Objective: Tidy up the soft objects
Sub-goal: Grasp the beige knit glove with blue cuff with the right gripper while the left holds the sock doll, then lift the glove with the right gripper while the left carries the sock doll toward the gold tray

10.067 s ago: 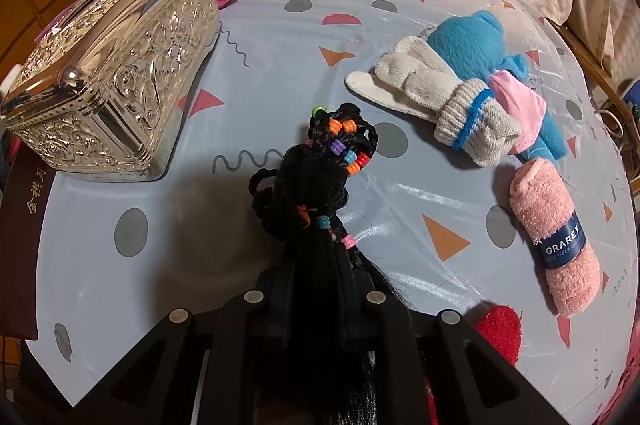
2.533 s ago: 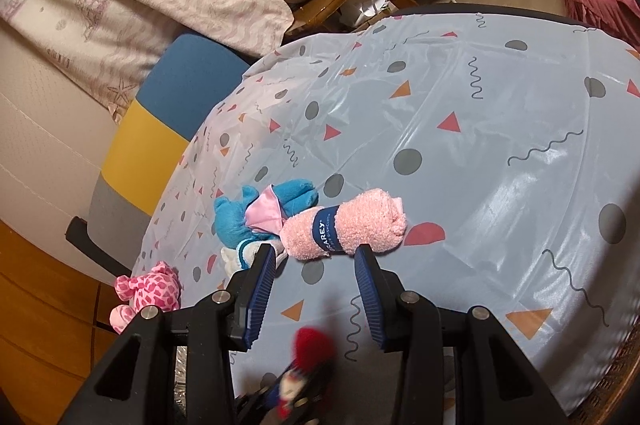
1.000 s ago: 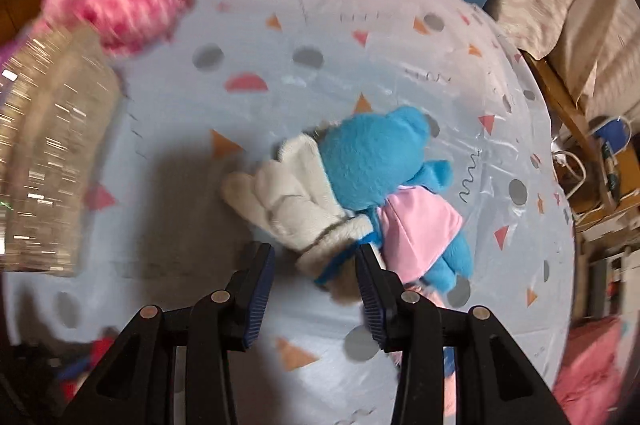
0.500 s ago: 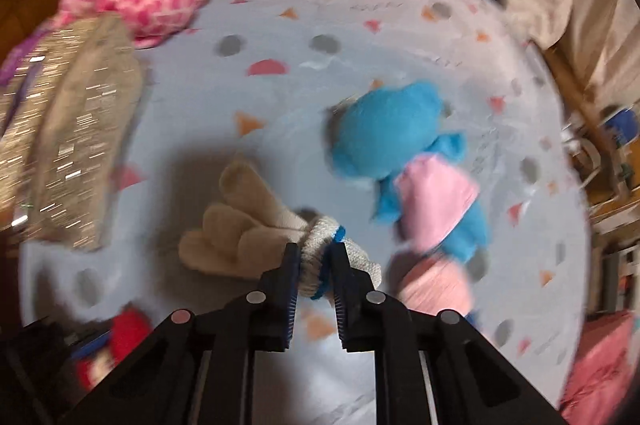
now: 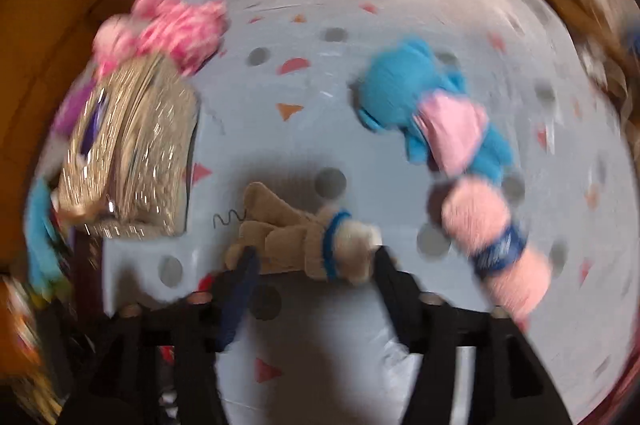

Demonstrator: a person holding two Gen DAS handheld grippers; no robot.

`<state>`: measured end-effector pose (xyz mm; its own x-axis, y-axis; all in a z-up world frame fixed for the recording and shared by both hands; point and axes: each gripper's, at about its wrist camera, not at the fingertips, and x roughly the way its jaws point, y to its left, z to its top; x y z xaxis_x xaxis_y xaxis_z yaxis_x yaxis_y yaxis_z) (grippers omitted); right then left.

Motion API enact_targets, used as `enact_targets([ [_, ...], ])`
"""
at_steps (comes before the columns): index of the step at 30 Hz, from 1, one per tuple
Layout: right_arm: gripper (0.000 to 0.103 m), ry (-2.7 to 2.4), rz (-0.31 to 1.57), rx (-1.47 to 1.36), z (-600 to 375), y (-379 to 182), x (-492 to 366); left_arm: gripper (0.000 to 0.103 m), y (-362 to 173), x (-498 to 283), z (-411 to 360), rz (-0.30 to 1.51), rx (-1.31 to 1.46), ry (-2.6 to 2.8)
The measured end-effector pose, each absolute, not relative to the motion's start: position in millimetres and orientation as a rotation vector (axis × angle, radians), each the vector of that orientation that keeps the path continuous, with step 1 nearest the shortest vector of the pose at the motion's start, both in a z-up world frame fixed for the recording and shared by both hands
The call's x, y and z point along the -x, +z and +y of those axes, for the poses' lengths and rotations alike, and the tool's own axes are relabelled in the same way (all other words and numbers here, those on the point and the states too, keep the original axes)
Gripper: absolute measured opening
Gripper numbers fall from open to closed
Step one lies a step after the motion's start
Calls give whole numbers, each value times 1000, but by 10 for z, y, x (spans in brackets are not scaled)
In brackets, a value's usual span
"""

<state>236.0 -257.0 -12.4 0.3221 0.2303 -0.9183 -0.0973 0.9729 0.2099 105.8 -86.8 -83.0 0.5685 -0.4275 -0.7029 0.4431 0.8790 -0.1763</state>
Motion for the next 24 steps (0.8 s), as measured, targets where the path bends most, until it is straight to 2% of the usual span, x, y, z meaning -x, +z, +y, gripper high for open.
enact_targets([
  [3, 74, 162, 1199, -357, -2755, -288, -2247, 37, -830, -1052, -869, 818, -22, -510],
  [11, 74, 64, 1162, -567, -2720, -670, -2461, 37, -830, -1044, -859, 819, -12, -512],
  [15, 51, 36, 1146, -440, -2604, -752, -2514, 37, -830, -1042, -848, 819, -8, -514],
  [17, 46, 49, 1140, -366, -2550, -749, -2521, 37, -830, -1038, -850, 818, -11, -512],
  [24, 47, 73, 1128, -282, -2502, -795, -2565, 37, -825, -1029, -872, 817, -21, -507],
])
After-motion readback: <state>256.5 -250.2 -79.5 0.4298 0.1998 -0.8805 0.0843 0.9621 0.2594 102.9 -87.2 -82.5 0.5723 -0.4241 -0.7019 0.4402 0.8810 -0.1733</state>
